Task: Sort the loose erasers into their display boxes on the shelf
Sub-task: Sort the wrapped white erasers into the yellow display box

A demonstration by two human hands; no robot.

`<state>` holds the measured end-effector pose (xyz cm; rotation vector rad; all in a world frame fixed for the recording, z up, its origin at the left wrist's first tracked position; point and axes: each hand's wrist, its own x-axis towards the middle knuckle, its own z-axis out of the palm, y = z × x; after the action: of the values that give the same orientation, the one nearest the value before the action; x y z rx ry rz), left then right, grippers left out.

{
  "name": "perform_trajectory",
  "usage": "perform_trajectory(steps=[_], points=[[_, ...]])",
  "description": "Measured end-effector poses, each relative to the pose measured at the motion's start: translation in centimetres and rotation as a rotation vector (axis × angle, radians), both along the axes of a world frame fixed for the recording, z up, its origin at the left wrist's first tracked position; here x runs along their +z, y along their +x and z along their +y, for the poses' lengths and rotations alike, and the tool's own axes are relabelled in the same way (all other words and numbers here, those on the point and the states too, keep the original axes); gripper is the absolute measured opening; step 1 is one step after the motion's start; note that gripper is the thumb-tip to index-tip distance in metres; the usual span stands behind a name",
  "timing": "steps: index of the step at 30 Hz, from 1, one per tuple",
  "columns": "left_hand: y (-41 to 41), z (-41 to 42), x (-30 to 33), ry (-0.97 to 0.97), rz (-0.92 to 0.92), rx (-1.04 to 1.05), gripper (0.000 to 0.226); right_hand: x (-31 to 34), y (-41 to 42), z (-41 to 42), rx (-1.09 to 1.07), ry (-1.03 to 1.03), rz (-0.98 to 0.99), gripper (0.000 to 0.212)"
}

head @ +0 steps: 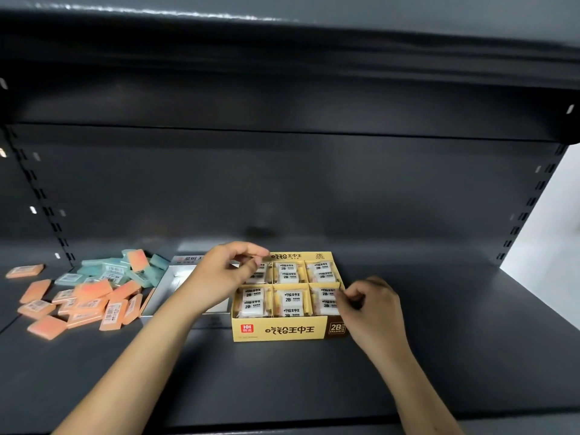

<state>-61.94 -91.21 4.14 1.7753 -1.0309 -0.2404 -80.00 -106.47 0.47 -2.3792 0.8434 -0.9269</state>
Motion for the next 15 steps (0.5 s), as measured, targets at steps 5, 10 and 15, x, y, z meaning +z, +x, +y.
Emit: perform_trajectory(steps=[5, 10, 15], points=[[0.3, 0.1, -0.1, 0.026, -0.014, 0.023, 0.023, 0.1, 0.0, -0.6, -0.005, 0.036, -0.007, 0.019], [0.6, 0.7, -0.6, 0.105, -0.122, 0.033, 0.022, 0.6, 0.0, -1.0, 0.04, 0.052, -0.019, 0.006], [0.6, 1.1, -1.6, 0.177, -0.235, -0.031, 0.026, 0.5, 0.5, -1.0, 0.151, 0.001, 0.018, 0.012]])
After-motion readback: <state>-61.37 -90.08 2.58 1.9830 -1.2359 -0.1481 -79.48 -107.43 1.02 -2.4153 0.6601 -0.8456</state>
